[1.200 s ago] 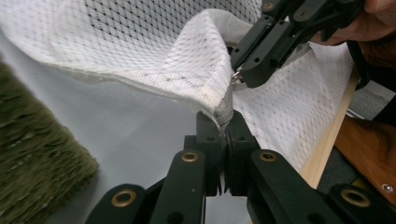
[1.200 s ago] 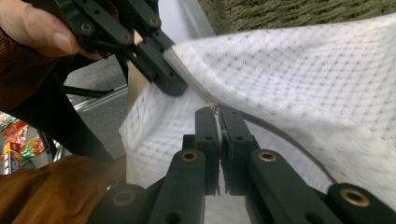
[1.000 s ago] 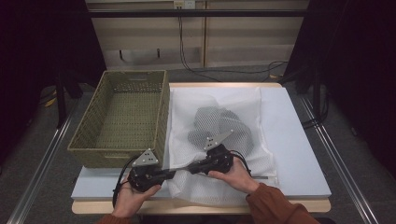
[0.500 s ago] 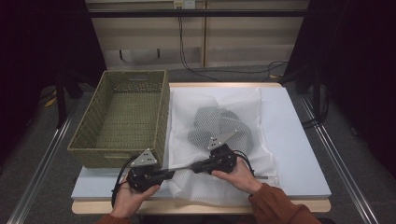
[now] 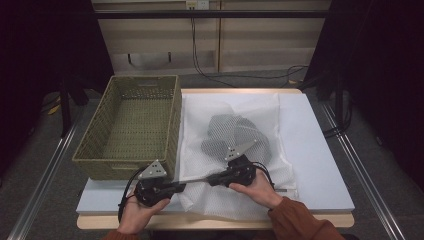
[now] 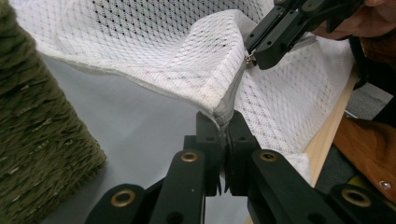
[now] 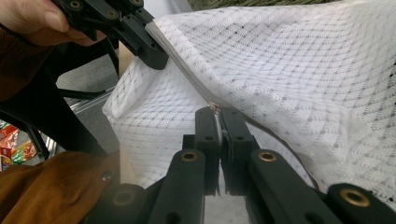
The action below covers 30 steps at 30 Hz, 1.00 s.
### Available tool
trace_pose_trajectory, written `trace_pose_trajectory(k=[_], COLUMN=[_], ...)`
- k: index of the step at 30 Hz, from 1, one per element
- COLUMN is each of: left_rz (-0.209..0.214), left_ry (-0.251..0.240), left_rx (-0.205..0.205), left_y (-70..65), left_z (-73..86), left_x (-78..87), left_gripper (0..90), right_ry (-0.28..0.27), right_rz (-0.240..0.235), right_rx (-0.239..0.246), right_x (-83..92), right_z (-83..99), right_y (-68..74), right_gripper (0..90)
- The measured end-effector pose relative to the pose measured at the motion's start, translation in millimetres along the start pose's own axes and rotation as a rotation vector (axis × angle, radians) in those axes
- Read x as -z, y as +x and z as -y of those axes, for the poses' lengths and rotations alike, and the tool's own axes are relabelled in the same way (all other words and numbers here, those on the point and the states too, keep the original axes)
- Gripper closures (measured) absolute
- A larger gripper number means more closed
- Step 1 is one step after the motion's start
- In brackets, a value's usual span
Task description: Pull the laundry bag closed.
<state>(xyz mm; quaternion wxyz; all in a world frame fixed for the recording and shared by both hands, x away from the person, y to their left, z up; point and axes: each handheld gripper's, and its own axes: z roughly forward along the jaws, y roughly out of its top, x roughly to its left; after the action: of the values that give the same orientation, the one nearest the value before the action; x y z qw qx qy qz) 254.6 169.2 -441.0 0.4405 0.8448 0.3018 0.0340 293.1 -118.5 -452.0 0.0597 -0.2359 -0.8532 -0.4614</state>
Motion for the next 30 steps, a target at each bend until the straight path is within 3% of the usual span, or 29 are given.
trace_pose_trajectory(k=[8,14,17,30], left_rz=[-0.004,-0.008,-0.005,-0.007], left_ry=[-0.009,0.010,0.008,0.019], left_rx=[0.005,-0.011,0.000,0.000], left_y=[3.0,2.1,3.2,4.5], left_z=[-0.5,-0.5,0.5,2.1], left_x=[3.8,1.3,1.1,1.5], left_gripper=[86.6,86.5,86.5,86.3], right_ry=[-0.016,0.001,0.003,-0.001], right_rz=[0.007,0.019,0.017,0.036], right_rx=[-0.009,0.002,0.000,-0.016], right_x=[8.3,12.1,14.5,28.0], right_z=[2.2,6.7,7.5,16.8], right_y=[-0.1,1.2,2.1,-4.9], right_gripper=[87.0,86.9,87.0,86.9])
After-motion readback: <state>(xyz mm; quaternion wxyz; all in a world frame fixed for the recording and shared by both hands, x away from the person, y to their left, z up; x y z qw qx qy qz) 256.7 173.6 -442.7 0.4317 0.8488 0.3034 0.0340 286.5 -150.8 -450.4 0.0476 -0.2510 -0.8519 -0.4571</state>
